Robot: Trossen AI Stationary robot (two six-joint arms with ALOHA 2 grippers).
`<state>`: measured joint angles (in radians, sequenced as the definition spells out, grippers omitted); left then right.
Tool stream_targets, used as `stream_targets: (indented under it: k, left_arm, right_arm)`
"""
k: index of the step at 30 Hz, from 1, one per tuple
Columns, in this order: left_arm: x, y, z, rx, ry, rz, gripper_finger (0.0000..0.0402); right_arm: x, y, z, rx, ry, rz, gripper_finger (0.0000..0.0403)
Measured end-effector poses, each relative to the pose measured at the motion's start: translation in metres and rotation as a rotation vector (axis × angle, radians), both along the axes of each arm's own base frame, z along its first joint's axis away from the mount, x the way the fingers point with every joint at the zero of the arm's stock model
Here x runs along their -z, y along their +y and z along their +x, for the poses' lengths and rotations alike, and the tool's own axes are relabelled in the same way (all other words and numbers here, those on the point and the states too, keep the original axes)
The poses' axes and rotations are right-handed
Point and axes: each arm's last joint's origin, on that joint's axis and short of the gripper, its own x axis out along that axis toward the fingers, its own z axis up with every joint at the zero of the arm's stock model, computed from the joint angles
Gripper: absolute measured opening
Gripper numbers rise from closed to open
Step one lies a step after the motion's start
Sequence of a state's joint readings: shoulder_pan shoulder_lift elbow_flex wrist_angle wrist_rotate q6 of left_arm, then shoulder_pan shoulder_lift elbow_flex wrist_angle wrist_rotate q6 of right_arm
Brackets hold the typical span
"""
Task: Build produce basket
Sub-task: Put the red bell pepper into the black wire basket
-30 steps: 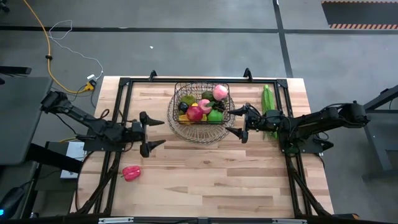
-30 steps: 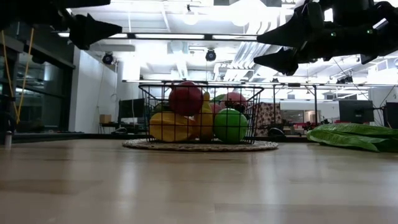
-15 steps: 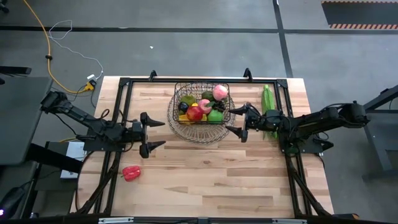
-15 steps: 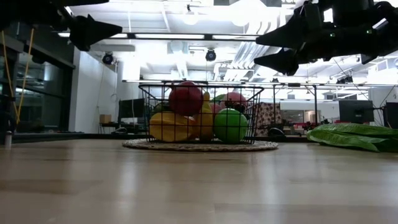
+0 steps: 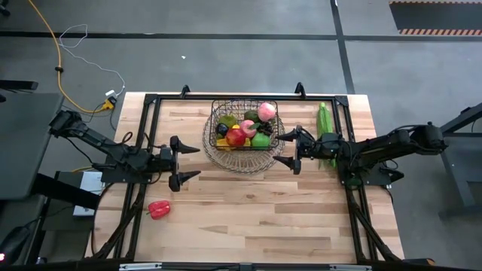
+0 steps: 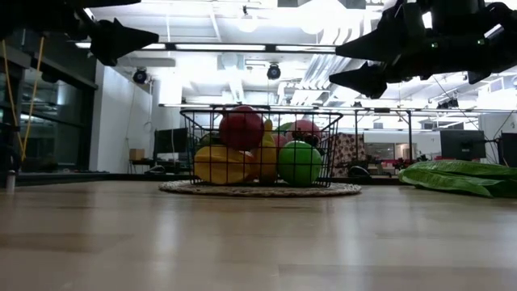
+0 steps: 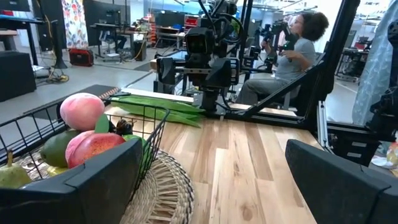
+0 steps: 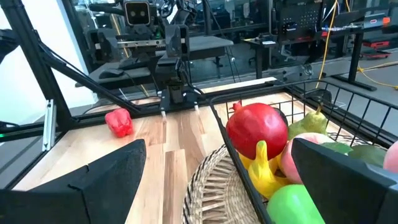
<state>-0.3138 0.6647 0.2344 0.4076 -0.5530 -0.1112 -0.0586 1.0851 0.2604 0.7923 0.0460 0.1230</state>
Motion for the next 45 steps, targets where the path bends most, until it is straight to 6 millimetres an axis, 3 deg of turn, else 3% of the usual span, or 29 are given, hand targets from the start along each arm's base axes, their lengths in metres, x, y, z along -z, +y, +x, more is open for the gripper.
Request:
stream_targets:
  k: [45]
  left_arm:
    - [-0.0002,0.0002,0.0000,-0.008,0.002,0.010,0.0385]
  right_arm:
    - [0.0001,-0.0002,0.0000,0.006,0.004,-0.019,0.0392]
